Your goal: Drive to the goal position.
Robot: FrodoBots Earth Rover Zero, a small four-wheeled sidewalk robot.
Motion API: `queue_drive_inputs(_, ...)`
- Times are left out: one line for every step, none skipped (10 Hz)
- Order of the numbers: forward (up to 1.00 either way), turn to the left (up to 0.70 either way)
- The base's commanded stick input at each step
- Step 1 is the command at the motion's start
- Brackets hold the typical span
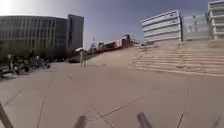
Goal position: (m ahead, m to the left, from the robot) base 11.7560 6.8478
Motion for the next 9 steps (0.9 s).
queue_drive_inputs(1.0,0.0)
queue_drive_inputs(1.0,0.0)
queue_drive_inputs(1.0,0.0)
queue_drive_inputs(1.0,0.0)
queue_drive_inputs(1.0,0.0)
queue_drive_inputs(1.0,0.0)
queue_drive_inputs(1.0,0.0)
queue_drive_inputs(1.0,0.0)
queue_drive_inputs(1.0,0.0)
